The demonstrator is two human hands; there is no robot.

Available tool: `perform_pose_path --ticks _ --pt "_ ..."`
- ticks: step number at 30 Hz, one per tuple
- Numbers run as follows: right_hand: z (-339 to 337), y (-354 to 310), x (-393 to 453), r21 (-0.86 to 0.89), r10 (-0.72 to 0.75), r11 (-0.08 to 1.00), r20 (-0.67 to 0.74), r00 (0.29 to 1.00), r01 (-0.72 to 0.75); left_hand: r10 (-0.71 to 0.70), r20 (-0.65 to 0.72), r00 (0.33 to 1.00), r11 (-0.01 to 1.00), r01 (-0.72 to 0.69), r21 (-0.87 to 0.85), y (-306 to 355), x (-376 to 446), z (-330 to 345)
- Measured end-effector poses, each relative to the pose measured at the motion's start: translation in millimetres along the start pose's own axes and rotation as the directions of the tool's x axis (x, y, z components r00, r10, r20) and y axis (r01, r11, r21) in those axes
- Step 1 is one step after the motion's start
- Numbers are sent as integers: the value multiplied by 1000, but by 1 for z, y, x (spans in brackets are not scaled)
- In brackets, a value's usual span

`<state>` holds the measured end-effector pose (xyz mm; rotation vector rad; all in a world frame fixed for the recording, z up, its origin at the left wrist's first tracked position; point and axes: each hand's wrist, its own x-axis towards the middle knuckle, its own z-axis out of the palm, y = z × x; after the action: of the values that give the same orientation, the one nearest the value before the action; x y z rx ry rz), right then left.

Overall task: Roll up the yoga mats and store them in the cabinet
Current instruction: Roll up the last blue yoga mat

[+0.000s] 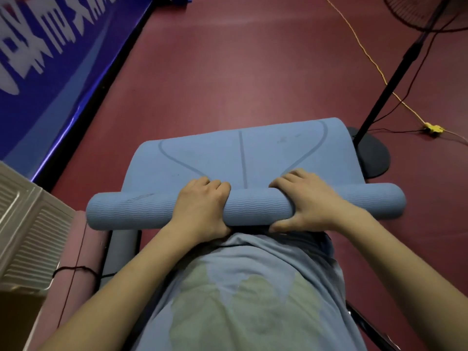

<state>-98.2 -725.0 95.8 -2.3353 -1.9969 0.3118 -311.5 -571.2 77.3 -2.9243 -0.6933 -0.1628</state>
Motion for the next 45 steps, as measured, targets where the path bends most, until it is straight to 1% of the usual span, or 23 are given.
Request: perform_pose_path --ticks 1,3,7,12,14,17,19,20,22,24,26,28,31,35,38,41,43,45 --pt "2 9 -7 5 -33 999 -31 999 33 -2 55 998 1000 3 -16 -2 3 -3" --pt "1 30 -22 -1 -33 999 -46 998 33 7 145 989 999 -2 -37 -6 11 -10" --pt "-3 64 -38 -126 121 984 -36 992 -124 2 267 964 994 27 -103 -15 30 -24" --pt "-21 55 -37 -161 135 978 -5 991 -134 17 367 930 978 60 -197 -28 35 -34" --pt "-29 46 -34 -202 125 972 12 992 -121 8 367 930 971 81 -226 -37 29 -35" --pt "-26 38 -28 -221 139 968 75 987 -119 20 311 950 966 62 -250 -45 17 -29" --pt "-19 41 -25 -156 160 978 131 978 -139 44 238 970 966 19 -257 -54 7 -24" --pt "-18 44 -23 -108 176 981 157 972 -160 41 200 979 973 7 -231 -63 3 -23" --pt "-21 49 -19 -25 200 980 194 960 -199 -22 169 985 987 48 -152 -88 -9 -19" --pt "-29 49 -13 10 199 978 240 950 -207 -92 204 975 986 118 -116 -110 -23 -15" --pt "-35 49 -8 14 196 978 295 935 -209 -106 262 959 986 136 -99 -118 -31 -8" --pt "-39 49 -4 13 208 974 340 917 -225 -115 283 952 986 143 -81 -117 -28 -5" --pt "-41 51 3 28 224 967 392 892 -255 -96 275 957 988 125 -88 -115 -15 -9" --pt "-46 56 -1 50 214 965 415 884 -257 -86 311 946 990 115 -76 -113 -8 -18" --pt "-50 57 -14 67 202 963 465 862 -262 -64 365 929 996 81 -33 -107 -13 -26" --pt "-47 51 -25 136 151 953 557 817 -269 -41 439 897 996 74 -58 -103 -26 -31" --pt "-39 47 -31 166 148 946 544 826 -279 -39 473 880 995 78 -63 -101 -30 -33" --pt "-29 44 -39 147 198 945 456 868 -293 -48 488 872 995 82 -49 -101 -27 -34"
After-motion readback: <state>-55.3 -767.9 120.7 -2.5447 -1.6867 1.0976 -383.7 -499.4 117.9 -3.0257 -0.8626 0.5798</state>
